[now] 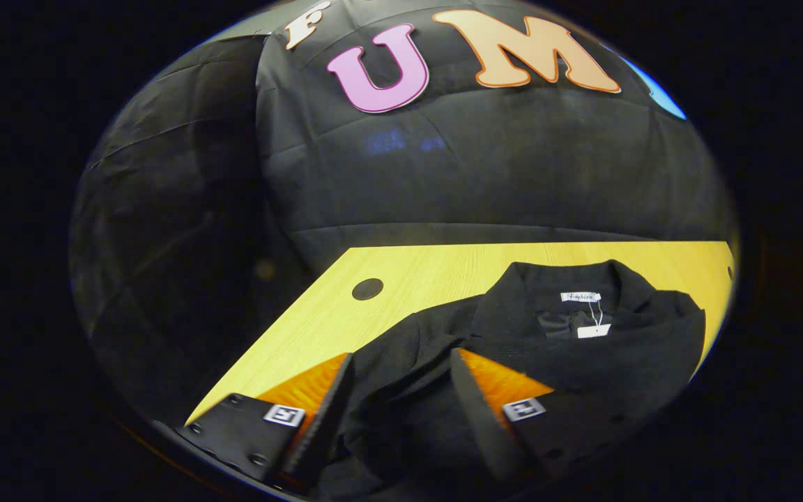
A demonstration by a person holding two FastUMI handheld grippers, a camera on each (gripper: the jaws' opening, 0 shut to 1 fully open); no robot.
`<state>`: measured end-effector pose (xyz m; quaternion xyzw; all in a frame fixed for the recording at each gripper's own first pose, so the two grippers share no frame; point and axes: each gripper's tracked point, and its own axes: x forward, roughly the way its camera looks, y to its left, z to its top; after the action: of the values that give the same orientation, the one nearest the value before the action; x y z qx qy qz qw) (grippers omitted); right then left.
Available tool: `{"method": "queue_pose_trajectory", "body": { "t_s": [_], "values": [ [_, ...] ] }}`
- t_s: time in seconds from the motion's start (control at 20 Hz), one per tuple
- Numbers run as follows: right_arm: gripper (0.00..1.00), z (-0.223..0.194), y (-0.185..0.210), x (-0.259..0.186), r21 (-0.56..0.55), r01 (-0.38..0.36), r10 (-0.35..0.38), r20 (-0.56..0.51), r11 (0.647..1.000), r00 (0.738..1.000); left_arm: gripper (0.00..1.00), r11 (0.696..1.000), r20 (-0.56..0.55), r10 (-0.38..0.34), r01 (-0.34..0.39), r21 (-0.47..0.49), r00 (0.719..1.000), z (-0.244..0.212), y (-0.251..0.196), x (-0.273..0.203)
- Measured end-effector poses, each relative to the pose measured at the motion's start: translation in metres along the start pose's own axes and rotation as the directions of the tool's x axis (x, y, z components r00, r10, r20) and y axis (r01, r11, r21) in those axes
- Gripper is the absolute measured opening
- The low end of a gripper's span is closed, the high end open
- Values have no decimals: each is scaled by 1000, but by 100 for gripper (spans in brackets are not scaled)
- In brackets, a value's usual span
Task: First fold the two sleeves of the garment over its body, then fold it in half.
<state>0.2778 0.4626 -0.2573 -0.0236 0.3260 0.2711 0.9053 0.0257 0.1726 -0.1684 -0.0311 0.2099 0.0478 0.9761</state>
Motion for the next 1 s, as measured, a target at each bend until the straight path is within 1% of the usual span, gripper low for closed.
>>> {"method": "queue_pose_trajectory", "body": {
  "t_s": [0.05, 0.1, 0.15, 0.2, 0.4, 0.6, 0.7, 0.75, 0.8, 0.85, 0.9, 1.0],
  "values": [
    [99, 5, 0, -6, -22, 2, -1, 12, 1000, 1000, 95, 1000, -2, 0, 0, -4, 1000, -1, 0, 2],
    [98, 9, 2, -13, -37, -5, 6, 27, 999, 1000, 95, 1000, -6, 3, -4, -5, 1000, -5, 2, 5],
    [94, 15, 5, -22, -46, -14, 16, 43, 999, 999, 95, 1000, -8, 8, -8, -2, 1000, -7, 4, 8],
    [98, 21, 7, -33, -55, -22, 25, 59, 998, 998, 95, 1000, -8, 17, -17, 0, 1000, -9, 7, 10],
    [98, 50, 3, -94, -100, -22, 39, 165, 995, 986, 95, 998, -25, 56, -56, 13, 998, -21, 23, 23],
    [98, 63, -17, -169, -104, -1, 27, 250, 995, 968, 95, 996, -44, 89, -88, 33, 995, -36, 41, 32],
    [100, 73, -38, -206, -92, 37, -7, 307, 995, 952, 95, 994, -72, 106, -103, 37, 992, -50, 52, 33],
    [95, 73, -50, -225, -84, 65, -34, 328, 994, 944, 95, 993, -90, 117, -114, 42, 989, -59, 58, 34],
    [95, 75, -64, -242, -74, 95, -64, 346, 993, 936, 95, 991, -109, 130, -126, 44, 985, -67, 65, 34],
    [98, 75, -73, -260, -66, 127, -94, 368, 990, 925, 95, 990, -125, 141, -137, 41, 982, -75, 71, 36],
    [95, 75, -85, -277, -55, 159, -125, 391, 986, 912, 95, 989, -136, 145, -143, 30, 980, -80, 74, 38],
    [94, 69, -111, -308, -7, 225, -203, 409, 974, 890, 95, 987, -164, 162, -163, 9, 973, -92, 81, 44]
  ]
}}
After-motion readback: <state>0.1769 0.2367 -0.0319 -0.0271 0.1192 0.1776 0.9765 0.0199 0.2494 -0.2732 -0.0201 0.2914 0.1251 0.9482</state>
